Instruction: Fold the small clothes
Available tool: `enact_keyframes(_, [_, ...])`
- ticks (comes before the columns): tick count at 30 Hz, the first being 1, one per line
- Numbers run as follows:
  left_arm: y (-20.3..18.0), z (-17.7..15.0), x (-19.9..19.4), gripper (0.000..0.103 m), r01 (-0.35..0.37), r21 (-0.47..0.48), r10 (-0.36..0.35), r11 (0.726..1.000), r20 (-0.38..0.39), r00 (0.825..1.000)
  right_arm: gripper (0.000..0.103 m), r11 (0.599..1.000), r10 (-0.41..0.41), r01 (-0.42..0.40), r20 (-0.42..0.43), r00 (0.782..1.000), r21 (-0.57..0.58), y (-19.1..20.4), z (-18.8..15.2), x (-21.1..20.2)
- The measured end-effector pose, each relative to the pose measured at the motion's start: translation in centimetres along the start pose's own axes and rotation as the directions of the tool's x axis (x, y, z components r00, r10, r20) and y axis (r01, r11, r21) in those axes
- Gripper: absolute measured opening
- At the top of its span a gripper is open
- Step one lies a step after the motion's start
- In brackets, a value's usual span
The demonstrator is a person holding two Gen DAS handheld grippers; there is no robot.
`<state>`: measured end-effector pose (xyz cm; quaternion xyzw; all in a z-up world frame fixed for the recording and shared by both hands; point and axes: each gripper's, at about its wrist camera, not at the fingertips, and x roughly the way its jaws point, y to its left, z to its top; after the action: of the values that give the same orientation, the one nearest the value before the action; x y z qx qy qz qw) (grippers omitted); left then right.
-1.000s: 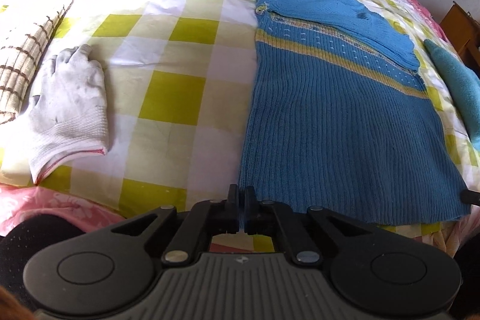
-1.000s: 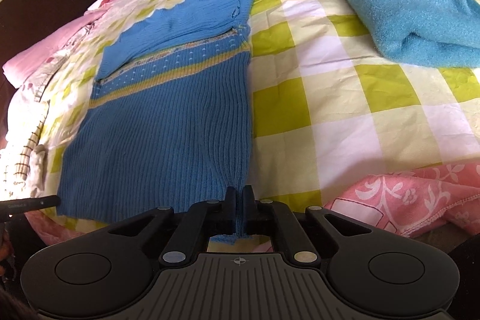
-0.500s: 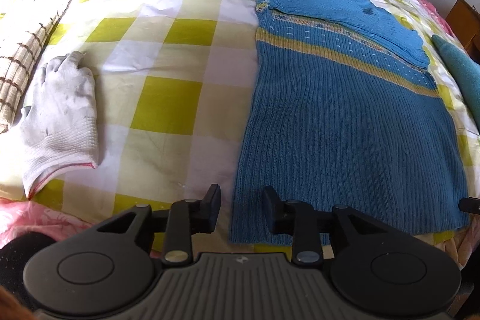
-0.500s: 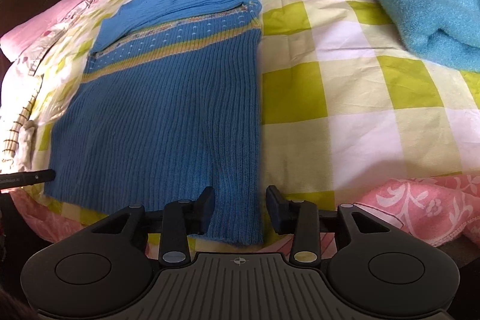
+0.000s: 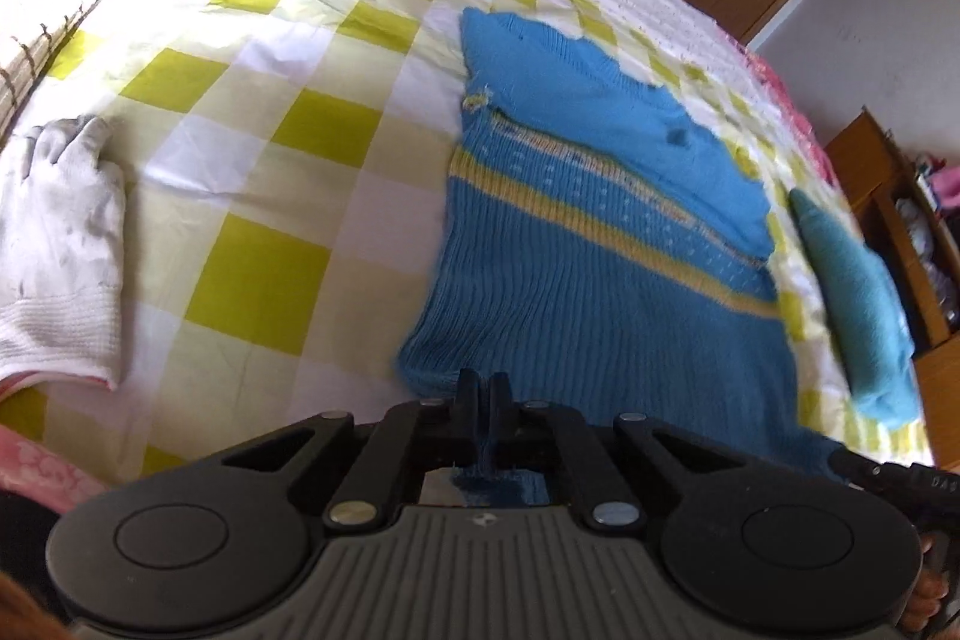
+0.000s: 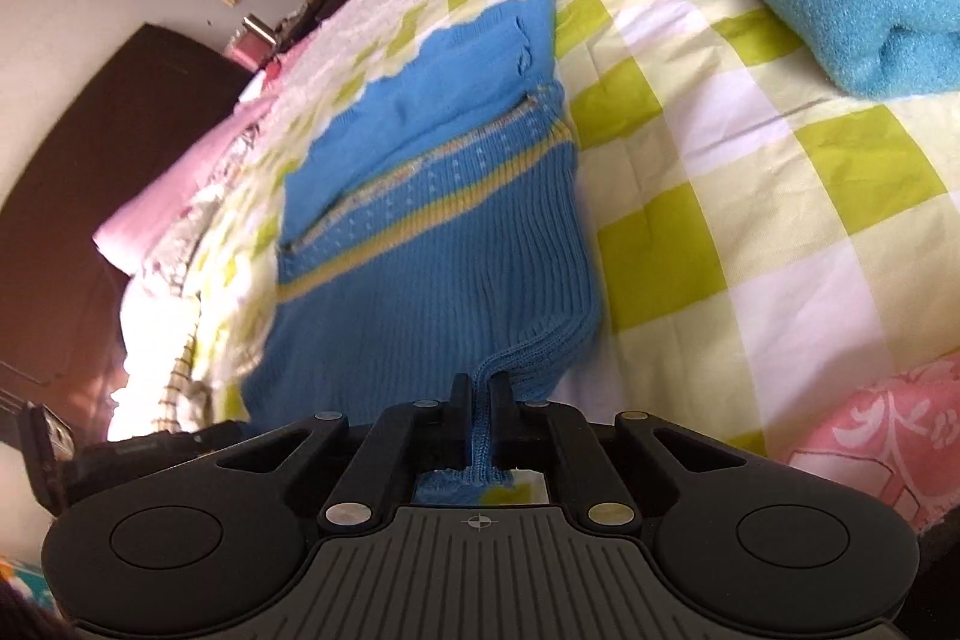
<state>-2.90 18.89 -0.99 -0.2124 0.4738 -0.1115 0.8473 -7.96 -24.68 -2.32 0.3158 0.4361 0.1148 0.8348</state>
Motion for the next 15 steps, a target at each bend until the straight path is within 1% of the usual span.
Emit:
enact_keyframes(2, [-0.1,1.4,0.2,0.01,0.043,-0.035,-0.042,0.998,0.027,0.999,0.006,0.999,0.037,-0.038,0.042,0.998,0.024,0.2,1.0,-0.2])
enact_keyframes(4, [-0.2,2.9,0.4,0.01,0.07,-0.056,-0.067,0.996,0.055,0.996,0.006,0.996,0.07,-0.073,0.082,0.994,0.041,0.5,2.4,0.0])
enact_keyframes(6, [-0.5,4.7,0.6,0.008,0.092,-0.065,-0.086,0.994,0.089,0.992,0.006,0.993,0.096,-0.103,0.119,0.988,0.052,0.9,3.9,0.2])
enact_keyframes(10, [-1.2,8.3,0.8,0.007,0.121,-0.062,-0.109,0.991,0.168,0.98,0.005,0.988,0.132,-0.146,0.204,0.97,0.054,1.6,7.9,0.9])
enact_keyframes(12, [-1.6,10.1,1.0,0.008,0.12,-0.045,-0.108,0.992,0.201,0.974,0.004,0.988,0.134,-0.15,0.245,0.96,0.049,1.9,9.7,1.5])
enact_keyframes(13, [-1.8,10.6,1.1,0.008,0.108,-0.026,-0.101,0.994,0.205,0.973,0.002,0.988,0.131,-0.148,0.258,0.957,0.047,2.0,10.5,1.9])
enact_keyframes(15, [-2.5,10.8,1.1,0.008,0.062,0.056,-0.072,0.996,0.201,0.977,0.002,0.988,0.128,-0.147,0.275,0.953,0.052,2.0,11.7,2.5])
